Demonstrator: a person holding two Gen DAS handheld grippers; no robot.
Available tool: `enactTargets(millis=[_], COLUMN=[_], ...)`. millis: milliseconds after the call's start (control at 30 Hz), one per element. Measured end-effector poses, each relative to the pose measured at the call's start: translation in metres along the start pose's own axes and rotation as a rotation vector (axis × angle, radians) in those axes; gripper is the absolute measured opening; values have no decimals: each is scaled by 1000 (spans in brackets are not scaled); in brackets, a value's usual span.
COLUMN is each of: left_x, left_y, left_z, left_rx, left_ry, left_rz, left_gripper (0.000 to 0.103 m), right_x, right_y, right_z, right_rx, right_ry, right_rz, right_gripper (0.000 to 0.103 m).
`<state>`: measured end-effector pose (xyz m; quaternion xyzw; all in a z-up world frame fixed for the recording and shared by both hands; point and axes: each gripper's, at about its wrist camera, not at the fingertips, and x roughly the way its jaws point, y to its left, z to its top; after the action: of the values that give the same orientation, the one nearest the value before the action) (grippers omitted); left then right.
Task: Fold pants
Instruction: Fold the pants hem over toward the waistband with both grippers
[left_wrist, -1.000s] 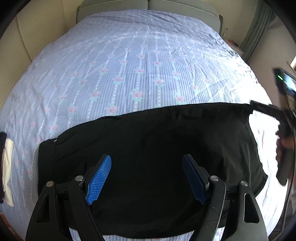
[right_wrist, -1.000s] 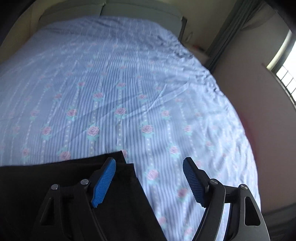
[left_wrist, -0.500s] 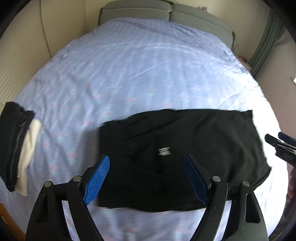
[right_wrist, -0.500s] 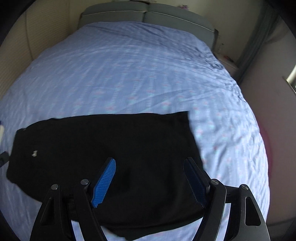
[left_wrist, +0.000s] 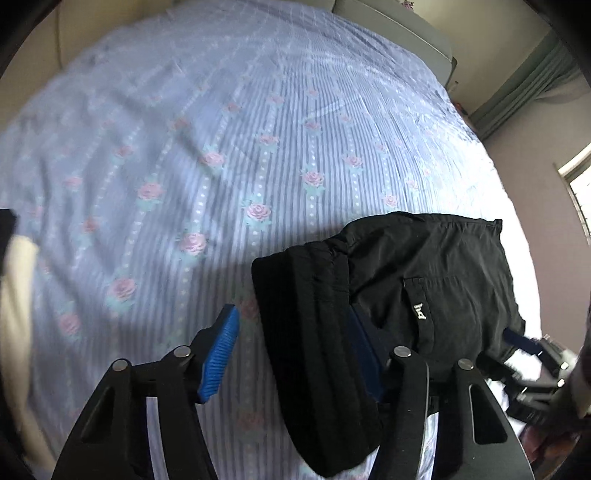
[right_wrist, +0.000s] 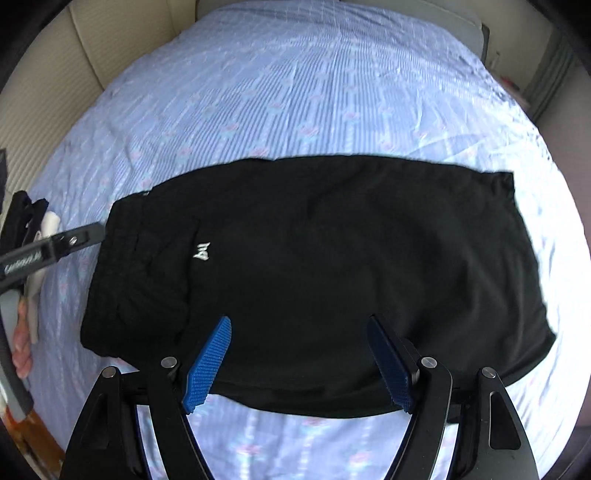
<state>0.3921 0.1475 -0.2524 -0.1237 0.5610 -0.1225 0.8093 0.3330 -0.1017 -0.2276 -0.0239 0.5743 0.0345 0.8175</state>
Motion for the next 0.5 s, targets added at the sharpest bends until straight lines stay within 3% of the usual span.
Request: enactTargets(millis=[200,333,433,500], left_x=[24,34,41,48], left_y=[15,17,22,22], left_z=[5,1,-2,-5], left_rx=[-61,-40,-76,-79], left_ry=[69,90,100,123], left_rz=[-103,-86,-139,-172], left_gripper=[57,71,81,82], right_x=[5,3,-1,-2], right_y=[16,23,27,27], right_z=[0,4,4,5], right_rx=[38,42,37,40], right_ry=[7,12,15,23], right_rz=[-27,-43,-61,-64], right_gripper=[76,76,76,76])
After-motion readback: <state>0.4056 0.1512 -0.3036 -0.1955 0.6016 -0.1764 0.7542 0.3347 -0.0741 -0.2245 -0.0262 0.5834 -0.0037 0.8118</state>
